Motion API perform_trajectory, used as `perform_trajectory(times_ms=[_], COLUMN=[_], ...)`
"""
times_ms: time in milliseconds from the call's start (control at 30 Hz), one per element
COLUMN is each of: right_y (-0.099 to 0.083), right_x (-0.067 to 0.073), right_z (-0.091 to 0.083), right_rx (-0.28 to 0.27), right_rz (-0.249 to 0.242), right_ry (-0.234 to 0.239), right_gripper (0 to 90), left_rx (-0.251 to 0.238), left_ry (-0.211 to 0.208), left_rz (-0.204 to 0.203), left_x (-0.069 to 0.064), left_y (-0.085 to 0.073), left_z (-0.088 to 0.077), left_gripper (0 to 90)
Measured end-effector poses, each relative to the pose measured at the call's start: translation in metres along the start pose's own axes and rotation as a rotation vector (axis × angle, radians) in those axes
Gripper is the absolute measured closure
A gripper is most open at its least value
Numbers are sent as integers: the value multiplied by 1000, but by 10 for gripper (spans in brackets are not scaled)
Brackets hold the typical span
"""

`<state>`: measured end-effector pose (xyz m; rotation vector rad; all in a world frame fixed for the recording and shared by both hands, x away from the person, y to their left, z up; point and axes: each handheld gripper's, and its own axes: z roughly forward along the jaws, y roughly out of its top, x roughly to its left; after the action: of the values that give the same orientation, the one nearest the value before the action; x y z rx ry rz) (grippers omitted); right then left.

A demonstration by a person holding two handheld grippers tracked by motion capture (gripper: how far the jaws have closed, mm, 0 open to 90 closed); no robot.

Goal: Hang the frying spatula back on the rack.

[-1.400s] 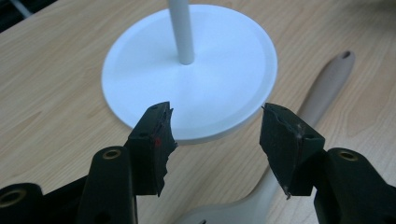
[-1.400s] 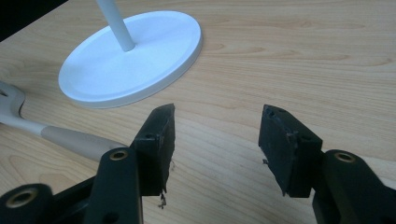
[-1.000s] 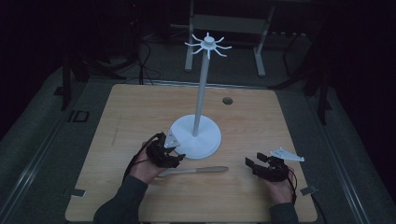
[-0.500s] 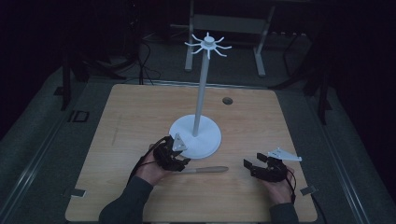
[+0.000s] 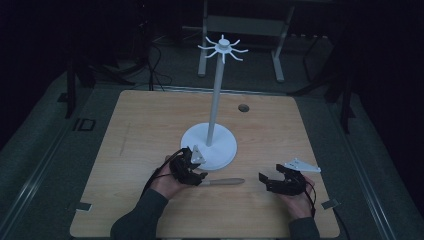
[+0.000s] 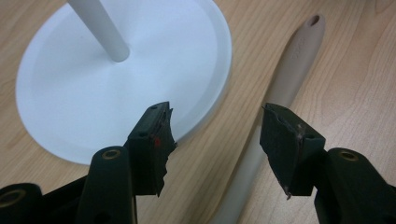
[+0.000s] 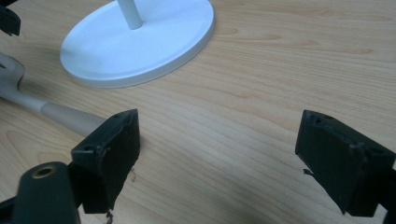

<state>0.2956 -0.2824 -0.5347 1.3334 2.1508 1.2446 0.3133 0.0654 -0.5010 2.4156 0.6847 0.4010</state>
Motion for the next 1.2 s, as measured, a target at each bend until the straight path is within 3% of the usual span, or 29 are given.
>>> perform_trajectory(times_ms=[167,300,400,600,867,967,1200], right_y=[0,-2,-2,-2,-3,-3,-4], right_x=[0,-2,-2,-3,-4,-4,-3], right_z=[-1,-2,-4,-5,-4,-4,-2], right_rx=[-3,-9,-22,-30,-23,-17,-10], right_rz=[0,6,9,11,15,21,19], right_ry=[0,16,27,25,33,47,54], right_gripper=[248,402,470,494,495,492,493], left_rx=[29,63,92,149,190,229,245], left_ry=[-30,-55,-80,-133,-160,-162,-149], left_rz=[18,44,59,87,97,114,132], left_x=[-2,-4,-5,-10,-14,-16,-20], left_y=[2,2,3,7,13,14,16], left_z=[6,11,17,30,38,42,43], left_gripper=[469,507,527,591,680,702,715])
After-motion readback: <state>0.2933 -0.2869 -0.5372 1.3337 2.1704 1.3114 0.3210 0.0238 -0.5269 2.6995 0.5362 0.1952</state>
